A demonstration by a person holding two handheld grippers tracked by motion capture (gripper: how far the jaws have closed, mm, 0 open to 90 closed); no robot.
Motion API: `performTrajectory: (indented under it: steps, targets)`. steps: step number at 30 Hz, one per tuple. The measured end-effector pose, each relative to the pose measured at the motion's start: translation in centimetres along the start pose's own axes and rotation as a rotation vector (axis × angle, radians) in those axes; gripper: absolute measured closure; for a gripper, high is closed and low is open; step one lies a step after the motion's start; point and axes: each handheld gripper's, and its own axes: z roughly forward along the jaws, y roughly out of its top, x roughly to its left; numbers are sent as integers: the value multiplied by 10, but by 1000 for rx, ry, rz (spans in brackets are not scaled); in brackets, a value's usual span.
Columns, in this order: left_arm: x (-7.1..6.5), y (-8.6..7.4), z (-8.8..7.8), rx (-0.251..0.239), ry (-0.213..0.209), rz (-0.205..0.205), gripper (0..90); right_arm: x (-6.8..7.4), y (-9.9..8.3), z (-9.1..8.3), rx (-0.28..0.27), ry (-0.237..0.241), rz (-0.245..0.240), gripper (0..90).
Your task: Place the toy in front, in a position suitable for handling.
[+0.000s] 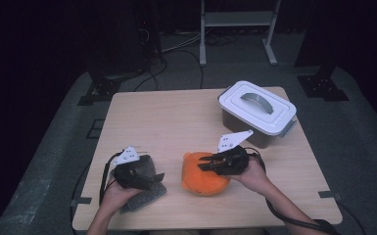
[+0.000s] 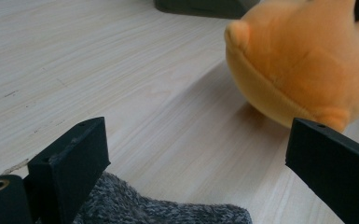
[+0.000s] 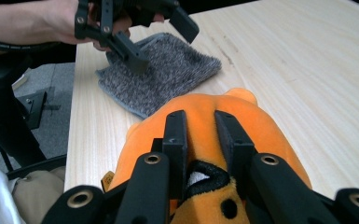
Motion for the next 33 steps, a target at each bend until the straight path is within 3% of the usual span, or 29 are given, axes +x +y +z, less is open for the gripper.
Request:
performTrajectory:
  steps: [7,8,11,18,23,29,33]
  targets:
    - [1,-1,0,-3,-1,-4,52,1,-10,12,32,21,-14,727]
    - [1,-1,0,-1,-1,-4,52,2,-14,17,65,22,-27,714]
    - [1,-1,0,-1,-1,-5,52,2,-17,17,51,34,-16,702]
    - [1,-1,1,5,1,-1,52,1,-21,11,60,52,-6,533]
    - [2,-1,0,7,4,1,52,3,-20,3,57,31,-8,388]
    - [3,-2,-1,8,9,-2,52,6,-27,-14,37,4,-15,330]
    - [3,-1,-1,13,7,5,62,3,-43,-33,-19,-13,23,317]
